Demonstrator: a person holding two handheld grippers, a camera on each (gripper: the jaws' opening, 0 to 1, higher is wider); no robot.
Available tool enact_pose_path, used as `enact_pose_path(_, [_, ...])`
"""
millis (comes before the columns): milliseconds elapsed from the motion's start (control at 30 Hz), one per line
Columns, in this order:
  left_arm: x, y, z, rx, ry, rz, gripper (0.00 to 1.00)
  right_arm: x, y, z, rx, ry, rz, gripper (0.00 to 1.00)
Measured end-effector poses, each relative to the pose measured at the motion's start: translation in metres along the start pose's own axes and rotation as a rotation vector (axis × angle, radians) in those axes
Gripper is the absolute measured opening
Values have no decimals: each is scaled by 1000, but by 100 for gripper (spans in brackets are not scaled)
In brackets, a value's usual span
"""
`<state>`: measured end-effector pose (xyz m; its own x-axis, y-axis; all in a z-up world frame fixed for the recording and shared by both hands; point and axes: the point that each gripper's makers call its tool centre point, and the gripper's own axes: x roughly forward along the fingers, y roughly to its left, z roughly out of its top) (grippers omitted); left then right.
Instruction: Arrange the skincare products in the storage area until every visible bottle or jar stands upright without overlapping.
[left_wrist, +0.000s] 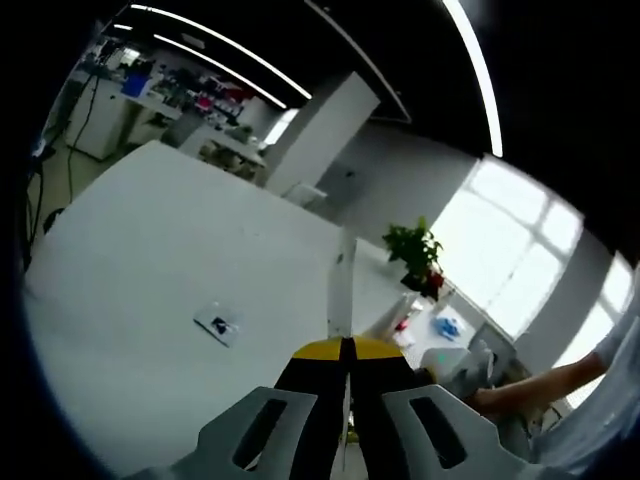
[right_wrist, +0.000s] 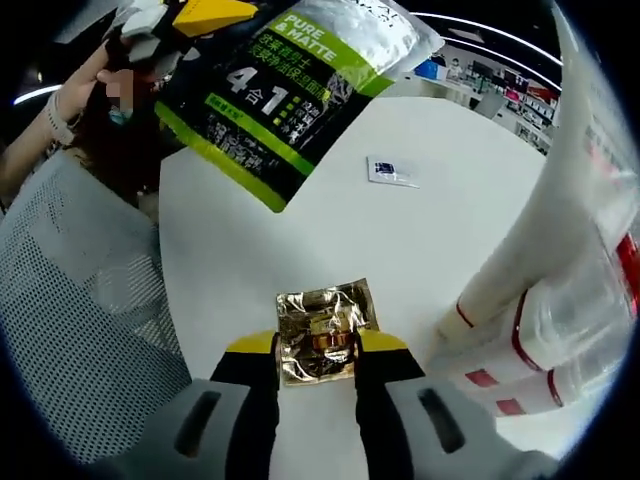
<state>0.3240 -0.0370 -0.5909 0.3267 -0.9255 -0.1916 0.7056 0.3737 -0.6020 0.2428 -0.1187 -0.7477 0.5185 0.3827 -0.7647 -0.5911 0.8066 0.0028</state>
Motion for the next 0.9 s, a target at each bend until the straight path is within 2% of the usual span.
enact_pose_path(133, [8,-4,-9,-5,34,-9,0,-11,3,-14,-23,36,31,29])
enact_pose_path(300, [20,-3,-20,-19,79,-4,0,-27,3,-31,-12,66,51,29])
enact_pose_path(633, [43,1,-39,-61,142,9,0,-56,-17,-66,35,100,30,29])
enact_pose_path(900, [58,-3,-53,-83,175,10,0,-75,-41,-89,56,142,-26,29])
